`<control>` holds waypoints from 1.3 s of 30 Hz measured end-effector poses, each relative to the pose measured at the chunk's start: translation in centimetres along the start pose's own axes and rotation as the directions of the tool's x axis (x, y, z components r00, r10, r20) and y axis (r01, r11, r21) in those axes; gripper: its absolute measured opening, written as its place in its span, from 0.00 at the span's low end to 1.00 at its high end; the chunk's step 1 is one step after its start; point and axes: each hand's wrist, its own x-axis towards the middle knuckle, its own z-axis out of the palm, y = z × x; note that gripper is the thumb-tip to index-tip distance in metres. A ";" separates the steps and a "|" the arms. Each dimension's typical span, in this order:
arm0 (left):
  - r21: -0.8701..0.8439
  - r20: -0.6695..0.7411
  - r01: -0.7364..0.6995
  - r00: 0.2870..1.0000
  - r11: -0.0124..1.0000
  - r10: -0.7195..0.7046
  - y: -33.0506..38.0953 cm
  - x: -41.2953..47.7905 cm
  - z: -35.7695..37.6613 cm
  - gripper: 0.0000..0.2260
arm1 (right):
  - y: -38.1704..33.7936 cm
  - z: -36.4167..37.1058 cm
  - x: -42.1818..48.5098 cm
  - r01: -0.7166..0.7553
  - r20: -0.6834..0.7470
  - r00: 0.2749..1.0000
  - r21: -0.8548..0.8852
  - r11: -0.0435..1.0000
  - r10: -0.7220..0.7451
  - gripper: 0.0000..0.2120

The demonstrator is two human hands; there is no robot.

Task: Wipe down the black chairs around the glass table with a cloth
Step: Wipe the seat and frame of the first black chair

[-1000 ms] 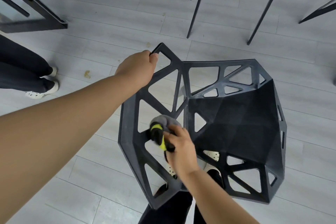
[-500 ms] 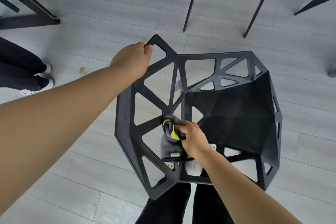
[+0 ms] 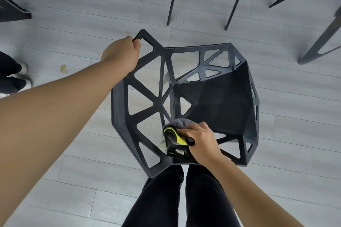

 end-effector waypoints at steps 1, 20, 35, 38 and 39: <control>-0.002 0.000 -0.002 1.000 1.000 0.002 -0.1 0.0 0.0 0.20 | -0.1 0.5 -0.7 -0.005 0.038 0.999 -0.023 1.000 0.006 0.24; 0.016 0.005 -0.005 1.000 1.000 0.005 -0.2 -0.1 -0.1 0.17 | -10.4 3.4 -0.5 0.097 -0.058 0.995 0.582 0.807 -0.078 0.18; 0.115 -0.015 0.019 1.000 0.993 -0.017 0.7 -0.6 -0.6 0.18 | -0.2 -4.3 10.1 -0.244 0.024 0.966 0.430 0.869 0.259 0.17; 0.127 -0.020 0.022 1.000 0.992 -0.019 0.5 -0.3 -0.5 0.19 | -0.3 -8.0 16.6 -0.125 -0.201 0.951 0.447 0.885 0.236 0.18; 0.134 -0.020 0.025 1.000 0.991 -0.023 0.4 -0.2 -0.5 0.19 | -0.5 -8.9 18.6 -0.074 -0.273 0.939 0.434 0.898 0.210 0.19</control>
